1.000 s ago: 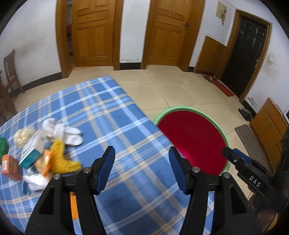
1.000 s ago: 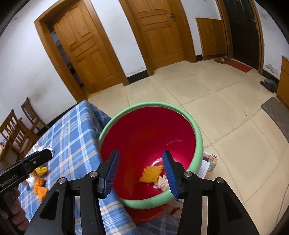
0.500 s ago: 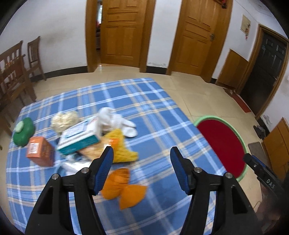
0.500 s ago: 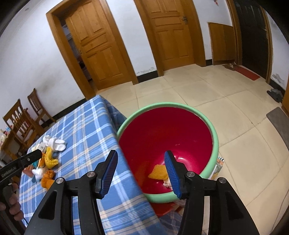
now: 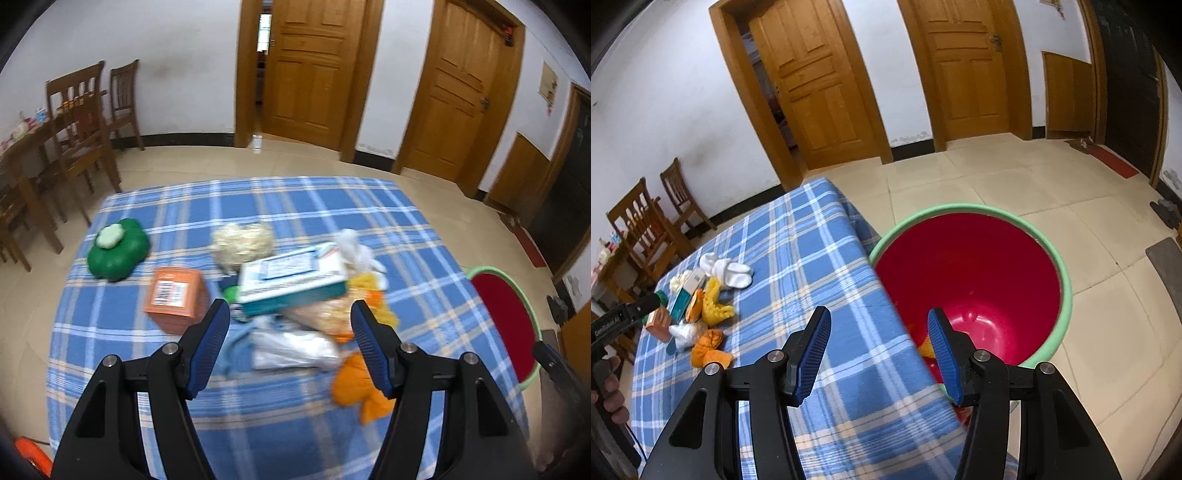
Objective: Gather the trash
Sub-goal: 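Move both open tools back over the table items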
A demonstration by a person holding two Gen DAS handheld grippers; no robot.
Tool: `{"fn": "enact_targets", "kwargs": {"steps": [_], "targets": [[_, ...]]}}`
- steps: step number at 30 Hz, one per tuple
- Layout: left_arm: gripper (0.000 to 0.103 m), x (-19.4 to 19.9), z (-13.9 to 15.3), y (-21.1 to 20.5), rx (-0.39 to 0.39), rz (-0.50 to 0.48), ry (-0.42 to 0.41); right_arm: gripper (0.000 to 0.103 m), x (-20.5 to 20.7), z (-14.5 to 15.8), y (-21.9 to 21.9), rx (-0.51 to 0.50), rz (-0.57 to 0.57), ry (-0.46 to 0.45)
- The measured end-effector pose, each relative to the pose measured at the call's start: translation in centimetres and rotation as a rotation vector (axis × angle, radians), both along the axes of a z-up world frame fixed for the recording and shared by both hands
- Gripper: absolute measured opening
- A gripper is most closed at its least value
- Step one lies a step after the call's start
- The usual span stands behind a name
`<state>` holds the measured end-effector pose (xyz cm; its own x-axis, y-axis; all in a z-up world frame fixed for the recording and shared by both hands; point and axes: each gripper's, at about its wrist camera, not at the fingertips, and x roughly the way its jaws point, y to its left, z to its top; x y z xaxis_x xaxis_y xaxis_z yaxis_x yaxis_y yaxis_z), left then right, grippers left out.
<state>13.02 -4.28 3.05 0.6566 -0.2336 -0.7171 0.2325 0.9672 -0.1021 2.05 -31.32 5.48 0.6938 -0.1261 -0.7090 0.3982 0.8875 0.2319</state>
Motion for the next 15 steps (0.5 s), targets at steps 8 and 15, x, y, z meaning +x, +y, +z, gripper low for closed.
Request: {"fn": "enact_targets", "kwargs": {"steps": [8, 15], "targets": [[0.068, 2.0, -0.9, 3.6, 0.044, 0.085, 0.000, 0.058, 1.1, -0.3, 1.7, -0.014, 0.030, 0.027], [0.068, 3.7, -2.4, 5.7, 0.062, 0.140, 0.024, 0.058, 1.5, -0.8, 2.4, -0.010, 0.039, 0.054]]}}
